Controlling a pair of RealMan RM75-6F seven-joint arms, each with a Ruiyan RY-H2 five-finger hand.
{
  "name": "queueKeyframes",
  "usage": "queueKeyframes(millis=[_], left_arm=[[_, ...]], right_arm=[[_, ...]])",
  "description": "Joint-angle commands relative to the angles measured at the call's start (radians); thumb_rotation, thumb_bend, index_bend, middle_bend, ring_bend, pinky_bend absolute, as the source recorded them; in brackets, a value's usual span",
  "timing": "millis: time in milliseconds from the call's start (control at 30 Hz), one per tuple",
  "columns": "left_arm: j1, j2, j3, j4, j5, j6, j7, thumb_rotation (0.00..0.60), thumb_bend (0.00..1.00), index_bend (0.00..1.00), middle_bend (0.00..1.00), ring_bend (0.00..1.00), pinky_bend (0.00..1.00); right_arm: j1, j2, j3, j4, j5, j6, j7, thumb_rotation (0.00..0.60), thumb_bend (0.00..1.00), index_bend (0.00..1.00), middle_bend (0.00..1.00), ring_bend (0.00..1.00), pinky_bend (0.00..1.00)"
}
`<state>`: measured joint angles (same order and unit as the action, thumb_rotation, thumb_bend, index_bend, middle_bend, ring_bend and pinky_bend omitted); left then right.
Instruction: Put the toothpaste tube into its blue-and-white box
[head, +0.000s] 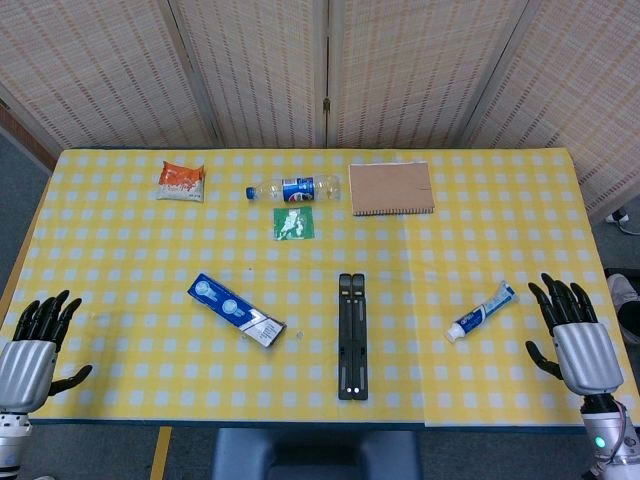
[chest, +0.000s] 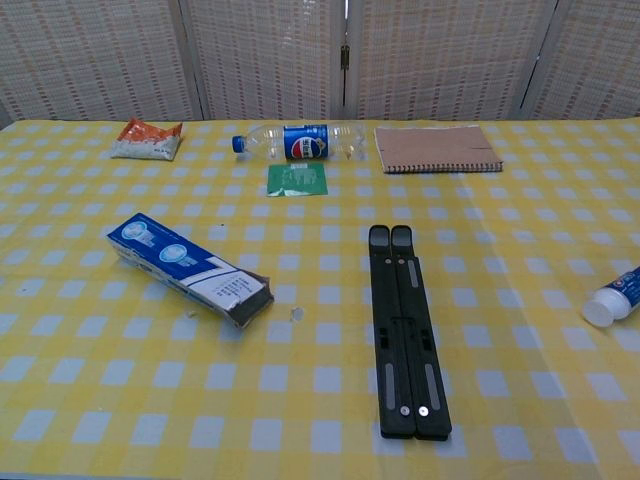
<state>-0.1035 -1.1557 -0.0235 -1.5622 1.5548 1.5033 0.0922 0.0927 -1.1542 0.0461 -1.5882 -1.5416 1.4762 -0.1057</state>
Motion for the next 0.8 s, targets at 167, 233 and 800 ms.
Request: queueKeyframes(millis=[167, 233, 800], left_arm=[[-0.024, -0.003, 0.020, 0.010, 0.051, -0.026, -0.033, 0.600, 0.18, 0.00, 0.02, 0.01, 0.00], [-0.030, -0.018, 0.018, 0.026, 0.064, -0.021, -0.033, 0.600, 0.18, 0.02, 0.04, 0.04, 0.03], [-0.305, -0.039, -0.021, 0.157, 0.184, -0.258, -0.125, 0.600, 0.18, 0.23, 0.23, 0.18, 0.08]], right_arm=[[-0.007, 0.011, -0.011, -0.002, -0.013, 0.008, 0.019, 0.600, 0.34, 0.00, 0.00, 0.00, 0.00], [-0.013, 0.014, -0.013, -0.004, -0.027, 0.025, 0.026, 0.600, 0.34, 0.00, 0.00, 0.00, 0.00], [0.005, 0.009, -0.013, -0.014, 0.010, -0.037, 0.002, 0.600, 0.34, 0.00, 0.00, 0.00, 0.00]])
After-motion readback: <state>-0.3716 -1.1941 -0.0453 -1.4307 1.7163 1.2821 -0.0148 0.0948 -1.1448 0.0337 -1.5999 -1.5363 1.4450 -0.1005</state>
